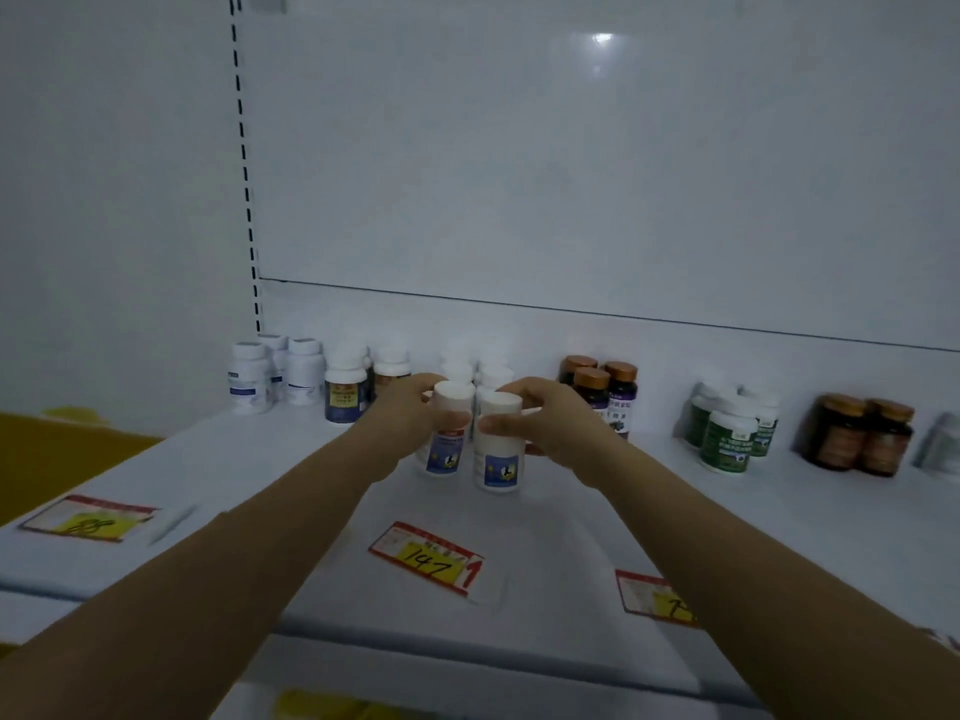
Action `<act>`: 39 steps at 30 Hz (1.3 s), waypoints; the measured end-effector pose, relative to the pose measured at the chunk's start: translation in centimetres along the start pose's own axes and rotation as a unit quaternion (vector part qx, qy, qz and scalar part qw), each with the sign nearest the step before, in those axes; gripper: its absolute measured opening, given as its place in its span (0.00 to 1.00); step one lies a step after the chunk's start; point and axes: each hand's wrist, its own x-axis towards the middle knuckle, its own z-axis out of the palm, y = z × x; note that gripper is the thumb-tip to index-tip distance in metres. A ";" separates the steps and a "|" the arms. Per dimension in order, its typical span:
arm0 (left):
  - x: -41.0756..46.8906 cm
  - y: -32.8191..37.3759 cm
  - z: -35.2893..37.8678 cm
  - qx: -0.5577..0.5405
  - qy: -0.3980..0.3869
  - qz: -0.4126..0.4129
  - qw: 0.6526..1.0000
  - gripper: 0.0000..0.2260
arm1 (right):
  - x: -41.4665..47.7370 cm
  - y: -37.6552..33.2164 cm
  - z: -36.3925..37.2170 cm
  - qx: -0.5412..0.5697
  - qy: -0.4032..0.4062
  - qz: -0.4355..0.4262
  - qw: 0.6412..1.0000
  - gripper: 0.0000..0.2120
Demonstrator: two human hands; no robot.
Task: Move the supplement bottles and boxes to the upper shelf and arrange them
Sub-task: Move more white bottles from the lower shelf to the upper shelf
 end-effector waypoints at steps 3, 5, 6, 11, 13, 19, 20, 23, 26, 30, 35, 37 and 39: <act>0.7 -0.8 -0.1 -0.021 -0.023 0.010 0.999 0.19 | -0.1 -0.3 1.1 -0.058 0.060 -0.016 0.996 0.23; 1.0 -1.1 -0.1 -0.035 -0.029 0.020 0.999 0.19 | -0.4 -0.7 1.5 -0.108 0.092 -0.025 0.990 0.25; 1.1 -1.2 -0.1 -0.029 -0.030 0.027 0.999 0.18 | -0.5 -0.8 1.6 -0.124 0.103 -0.029 0.986 0.25; 1.3 -1.0 0.0 -0.002 -0.040 0.050 0.998 0.12 | 0.2 -0.8 2.3 -0.137 0.146 -0.022 0.979 0.23; 1.4 -0.8 -0.1 0.004 -0.049 0.058 0.997 0.10 | 0.8 -0.7 2.4 -0.150 0.151 -0.018 0.977 0.22; 2.4 -1.1 -0.3 0.034 -0.052 0.059 0.996 0.08 | 1.4 -0.2 2.9 -0.213 0.145 0.004 0.966 0.30; 2.7 -1.1 -0.3 0.043 -0.049 0.058 0.996 0.08 | 1.3 0.0 3.0 -0.211 0.138 0.010 0.968 0.30; 3.0 -1.1 -0.2 0.060 -0.054 0.054 0.995 0.12 | 1.3 0.2 2.6 -0.195 0.129 0.019 0.972 0.31; 3.1 -1.0 -0.3 0.062 -0.054 0.050 0.995 0.09 | 1.6 0.0 2.5 -0.211 0.115 0.016 0.971 0.29; 3.7 -1.2 -0.4 0.072 -0.051 0.036 0.995 0.09 | 1.8 0.0 2.6 -0.213 0.107 0.006 0.971 0.26; 4.3 -1.2 -0.8 0.074 -0.052 0.011 0.996 0.09 | 1.9 -0.1 2.6 -0.208 0.098 0.000 0.973 0.26; 4.5 -1.3 -1.0 0.078 -0.053 0.008 0.996 0.10 | 2.0 -0.1 2.7 -0.208 0.093 0.000 0.974 0.26; 4.7 -1.4 -1.2 0.080 -0.051 0.002 0.995 0.13 | 2.0 -0.2 2.7 -0.205 0.091 -0.003 0.975 0.25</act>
